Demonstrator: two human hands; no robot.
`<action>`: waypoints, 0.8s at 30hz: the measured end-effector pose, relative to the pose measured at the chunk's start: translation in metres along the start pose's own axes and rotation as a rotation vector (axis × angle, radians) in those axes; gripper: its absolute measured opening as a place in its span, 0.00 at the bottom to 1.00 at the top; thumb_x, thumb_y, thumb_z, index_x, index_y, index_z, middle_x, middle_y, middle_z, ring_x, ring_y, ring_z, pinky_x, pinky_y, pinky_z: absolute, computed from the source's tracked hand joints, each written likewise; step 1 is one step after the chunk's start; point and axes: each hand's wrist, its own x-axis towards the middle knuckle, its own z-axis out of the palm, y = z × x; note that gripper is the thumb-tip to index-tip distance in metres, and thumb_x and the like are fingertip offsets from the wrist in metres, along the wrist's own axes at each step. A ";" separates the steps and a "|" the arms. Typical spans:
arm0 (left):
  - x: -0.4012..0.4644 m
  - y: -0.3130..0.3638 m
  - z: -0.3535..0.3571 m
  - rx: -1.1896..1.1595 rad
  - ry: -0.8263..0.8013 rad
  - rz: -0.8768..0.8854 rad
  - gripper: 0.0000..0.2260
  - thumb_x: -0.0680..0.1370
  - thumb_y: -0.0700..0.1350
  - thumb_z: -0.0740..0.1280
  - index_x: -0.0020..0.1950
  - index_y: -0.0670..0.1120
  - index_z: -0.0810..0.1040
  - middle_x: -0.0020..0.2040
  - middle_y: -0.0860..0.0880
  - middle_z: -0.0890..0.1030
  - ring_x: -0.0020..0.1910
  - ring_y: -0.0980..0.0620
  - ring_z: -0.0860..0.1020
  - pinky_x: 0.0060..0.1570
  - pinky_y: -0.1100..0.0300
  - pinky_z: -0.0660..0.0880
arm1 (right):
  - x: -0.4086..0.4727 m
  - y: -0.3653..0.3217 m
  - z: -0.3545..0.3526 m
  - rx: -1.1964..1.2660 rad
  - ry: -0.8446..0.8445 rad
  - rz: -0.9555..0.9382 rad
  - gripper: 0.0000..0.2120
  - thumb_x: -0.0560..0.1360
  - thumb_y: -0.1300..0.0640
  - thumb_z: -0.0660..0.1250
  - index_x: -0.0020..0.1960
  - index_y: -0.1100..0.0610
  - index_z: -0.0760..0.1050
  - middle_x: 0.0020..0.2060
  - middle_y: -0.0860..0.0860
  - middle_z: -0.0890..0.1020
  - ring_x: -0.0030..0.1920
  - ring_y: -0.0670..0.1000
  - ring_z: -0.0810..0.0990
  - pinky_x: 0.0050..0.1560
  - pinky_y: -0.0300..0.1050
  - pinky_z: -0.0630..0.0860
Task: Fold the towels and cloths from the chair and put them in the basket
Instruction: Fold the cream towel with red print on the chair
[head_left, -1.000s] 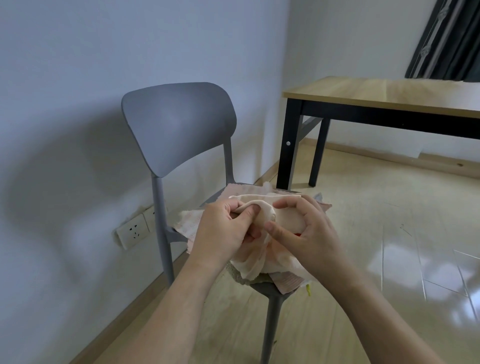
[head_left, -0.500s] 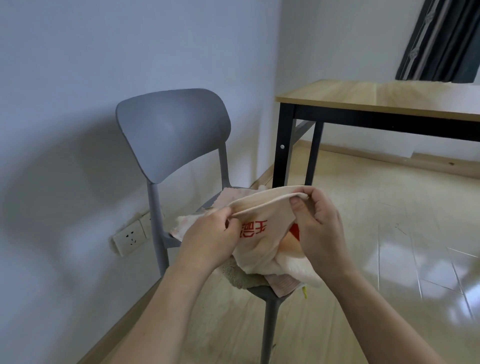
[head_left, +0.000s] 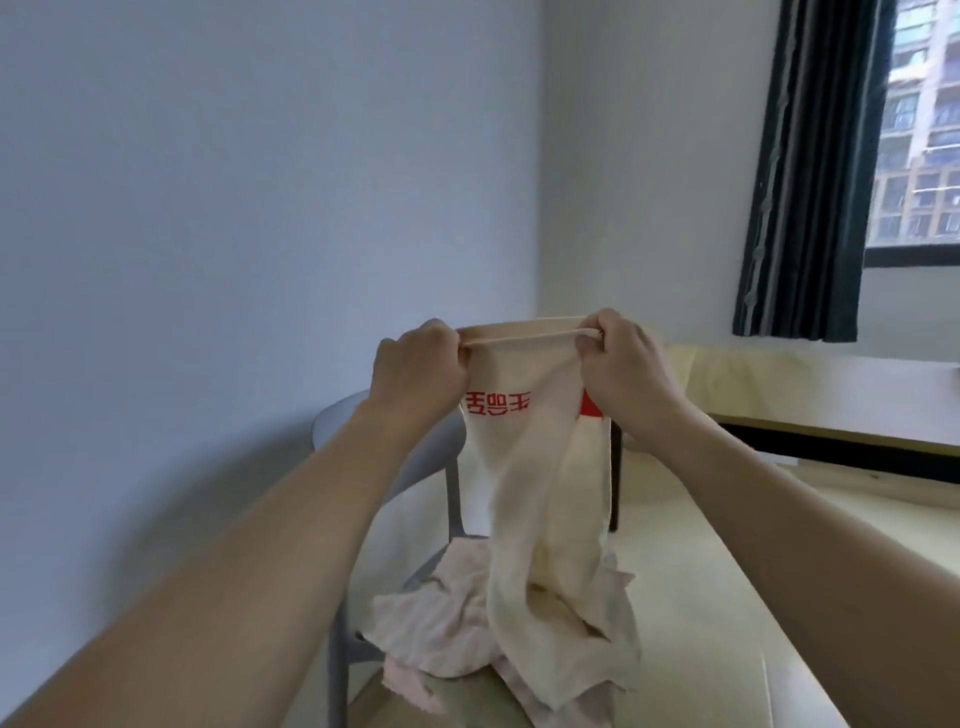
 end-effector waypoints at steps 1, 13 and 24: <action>0.012 0.006 -0.019 0.008 0.012 0.000 0.10 0.78 0.41 0.55 0.39 0.42 0.71 0.40 0.46 0.75 0.37 0.43 0.75 0.44 0.53 0.66 | 0.010 -0.014 -0.011 -0.025 0.013 -0.021 0.10 0.79 0.57 0.55 0.52 0.55 0.74 0.46 0.51 0.78 0.46 0.53 0.75 0.38 0.44 0.68; 0.085 0.060 -0.228 0.076 0.302 0.076 0.08 0.76 0.40 0.57 0.37 0.43 0.70 0.35 0.49 0.71 0.37 0.45 0.73 0.39 0.56 0.66 | 0.075 -0.170 -0.140 0.081 0.238 -0.194 0.15 0.80 0.58 0.56 0.65 0.57 0.71 0.59 0.58 0.77 0.58 0.58 0.76 0.56 0.48 0.72; 0.103 0.089 -0.319 -0.519 0.362 0.062 0.08 0.69 0.38 0.61 0.34 0.45 0.62 0.32 0.49 0.66 0.31 0.51 0.64 0.29 0.60 0.61 | 0.095 -0.244 -0.213 -0.020 0.258 -0.309 0.11 0.80 0.57 0.54 0.56 0.60 0.72 0.50 0.56 0.75 0.49 0.53 0.73 0.43 0.43 0.67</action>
